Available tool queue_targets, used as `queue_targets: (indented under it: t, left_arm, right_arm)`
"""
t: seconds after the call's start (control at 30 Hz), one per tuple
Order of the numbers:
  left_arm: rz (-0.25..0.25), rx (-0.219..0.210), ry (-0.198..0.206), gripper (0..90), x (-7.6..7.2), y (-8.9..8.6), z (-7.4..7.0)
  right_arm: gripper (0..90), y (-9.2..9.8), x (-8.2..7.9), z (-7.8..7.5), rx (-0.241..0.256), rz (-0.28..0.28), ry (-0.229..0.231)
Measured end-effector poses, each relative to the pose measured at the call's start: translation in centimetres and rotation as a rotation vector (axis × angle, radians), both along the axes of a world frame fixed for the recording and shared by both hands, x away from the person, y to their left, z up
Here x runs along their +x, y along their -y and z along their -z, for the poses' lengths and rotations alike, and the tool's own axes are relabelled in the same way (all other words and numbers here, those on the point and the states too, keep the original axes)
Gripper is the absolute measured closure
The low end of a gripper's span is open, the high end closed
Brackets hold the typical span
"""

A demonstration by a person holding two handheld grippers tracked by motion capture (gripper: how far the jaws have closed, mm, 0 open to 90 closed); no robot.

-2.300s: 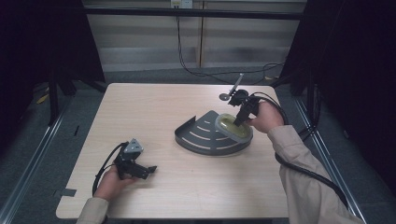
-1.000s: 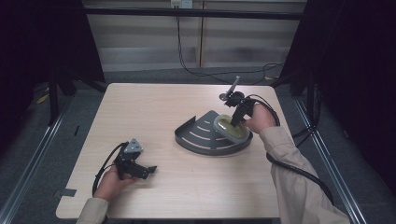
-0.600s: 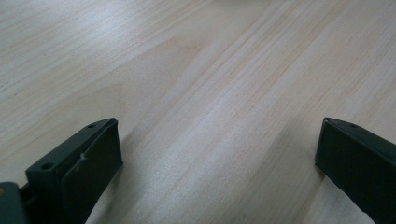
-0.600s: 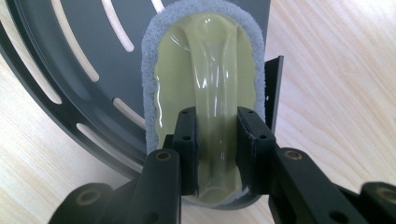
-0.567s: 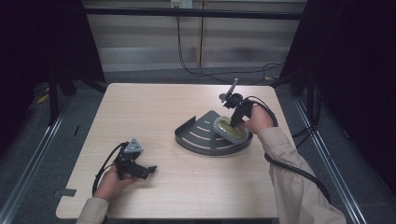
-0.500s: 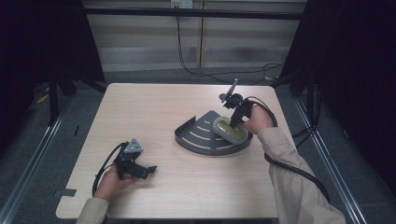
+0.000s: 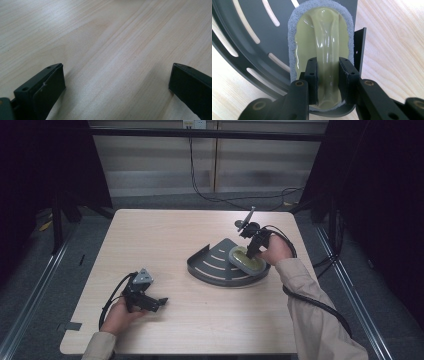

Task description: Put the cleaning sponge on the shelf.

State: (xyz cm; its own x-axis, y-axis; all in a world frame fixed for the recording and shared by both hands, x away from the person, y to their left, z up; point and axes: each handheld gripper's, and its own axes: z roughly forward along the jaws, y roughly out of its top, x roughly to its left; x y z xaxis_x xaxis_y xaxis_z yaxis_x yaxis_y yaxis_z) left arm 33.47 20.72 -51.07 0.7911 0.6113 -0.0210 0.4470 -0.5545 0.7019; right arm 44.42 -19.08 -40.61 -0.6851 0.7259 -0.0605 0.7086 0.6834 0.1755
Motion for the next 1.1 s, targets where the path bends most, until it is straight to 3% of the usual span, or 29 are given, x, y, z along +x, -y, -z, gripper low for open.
queue_targets:
  t: [1.1]
  left_arm:
    - [0.000, 0.000, 0.000, 0.0, 0.0, 0.0, 0.0]
  right_arm:
    - [71.2, 0.2, 0.2, 1.3, -0.014, 0.011, -0.004]
